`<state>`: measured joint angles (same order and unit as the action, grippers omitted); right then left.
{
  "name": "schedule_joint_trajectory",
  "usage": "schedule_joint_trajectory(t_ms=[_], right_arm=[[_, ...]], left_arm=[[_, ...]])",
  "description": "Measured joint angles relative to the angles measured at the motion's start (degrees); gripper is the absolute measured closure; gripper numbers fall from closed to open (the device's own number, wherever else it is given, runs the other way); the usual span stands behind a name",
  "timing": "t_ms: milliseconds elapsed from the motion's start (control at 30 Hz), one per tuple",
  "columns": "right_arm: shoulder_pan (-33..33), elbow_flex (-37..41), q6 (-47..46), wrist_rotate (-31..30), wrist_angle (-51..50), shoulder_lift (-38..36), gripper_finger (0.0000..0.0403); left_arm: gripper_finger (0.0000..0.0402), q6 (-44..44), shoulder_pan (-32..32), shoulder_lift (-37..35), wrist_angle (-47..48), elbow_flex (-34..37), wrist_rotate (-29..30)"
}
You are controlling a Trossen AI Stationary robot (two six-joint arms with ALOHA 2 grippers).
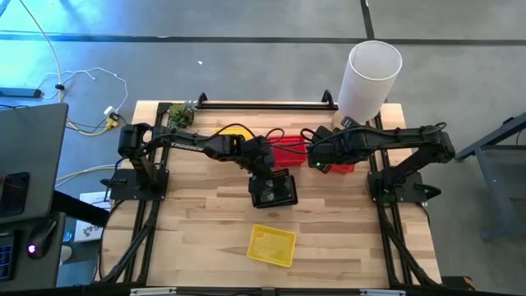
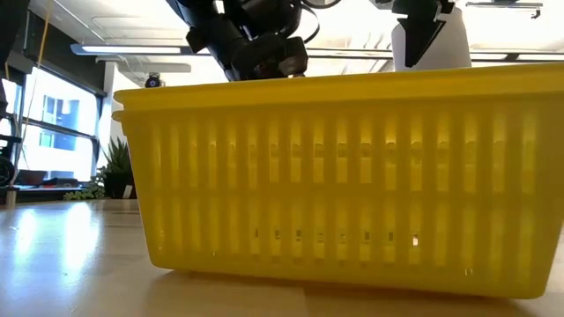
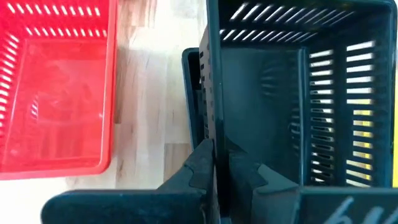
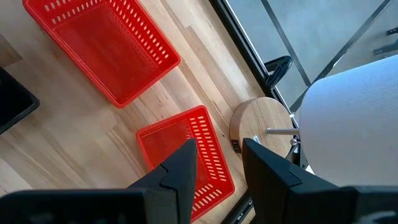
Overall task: Stack baskets by color
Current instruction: Stack the bottom black bin on the top black bin
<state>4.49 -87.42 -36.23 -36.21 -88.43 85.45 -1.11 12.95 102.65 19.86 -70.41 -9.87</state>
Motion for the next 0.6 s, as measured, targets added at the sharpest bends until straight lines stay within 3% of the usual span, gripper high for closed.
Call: schedule_joint_trajectory(t_ms=[600], right_arm=[[0.0, 0.0, 0.0, 1.3, 0.0, 0.0, 0.0289]], left_arm=[[0.0279, -0.1, -1.4, -0.1, 0.0, 0.0, 0.0]])
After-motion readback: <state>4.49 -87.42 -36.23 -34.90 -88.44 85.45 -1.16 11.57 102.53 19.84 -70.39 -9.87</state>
